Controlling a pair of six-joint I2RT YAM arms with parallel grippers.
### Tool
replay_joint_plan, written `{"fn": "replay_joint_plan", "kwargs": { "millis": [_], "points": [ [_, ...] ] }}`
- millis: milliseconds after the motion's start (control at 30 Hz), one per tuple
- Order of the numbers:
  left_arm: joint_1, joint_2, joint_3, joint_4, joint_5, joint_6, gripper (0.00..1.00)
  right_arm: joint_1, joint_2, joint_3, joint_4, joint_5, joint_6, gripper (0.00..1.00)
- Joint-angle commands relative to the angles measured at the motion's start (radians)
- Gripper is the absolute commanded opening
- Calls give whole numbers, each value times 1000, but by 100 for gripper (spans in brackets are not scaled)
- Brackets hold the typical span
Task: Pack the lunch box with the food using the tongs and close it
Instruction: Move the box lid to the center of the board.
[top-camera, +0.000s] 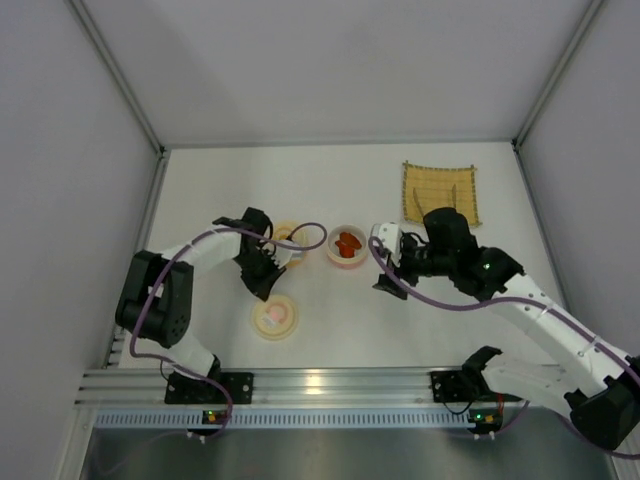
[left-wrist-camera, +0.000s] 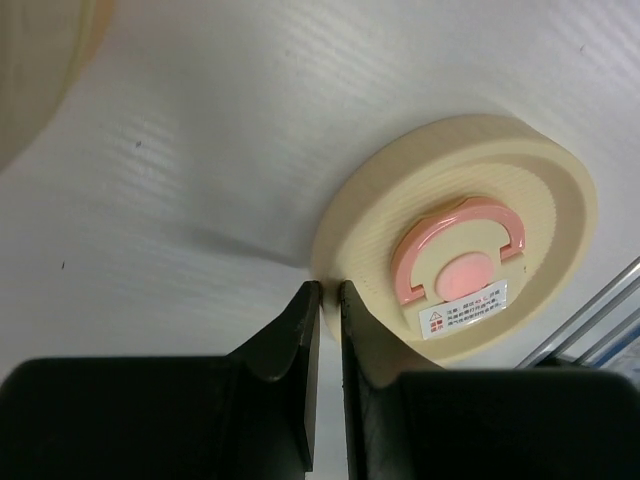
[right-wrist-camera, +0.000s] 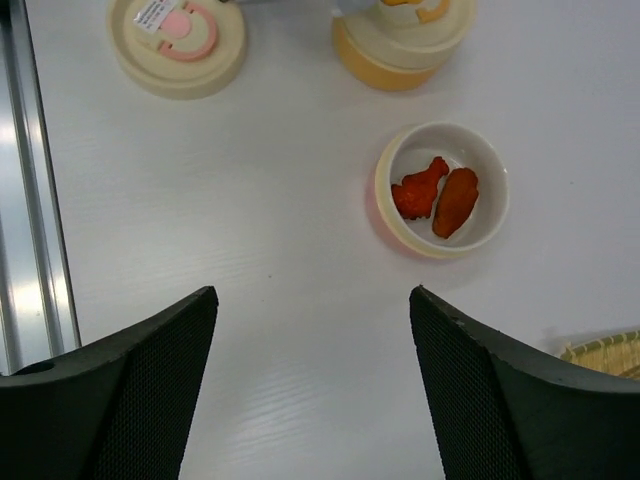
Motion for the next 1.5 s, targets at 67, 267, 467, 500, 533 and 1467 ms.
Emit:
{"fn": "replay_joint_plan", "kwargs": {
  "millis": [67,267,467,500,533,1467],
  "points": [
    [-89,167,96,131,39,-240,0,118,8,-9,34,115,-85,73],
    [-146,292,214,182,54,-444,0,144,16,-52,172,214,65,63],
    [-204,342,268,254,-2,-634,0,145,36,-108,292,317,370,67],
    [-213,351,273,255,-4,-647,0,145,41,-134,315,331,416,61],
    [-215,356,271,266,-5,-667,0,145,51,-141,327,330,490,59],
    [-216,430,262,245,146,-630,0,-56,432,-194,636,-126,744,46]
  ]
}}
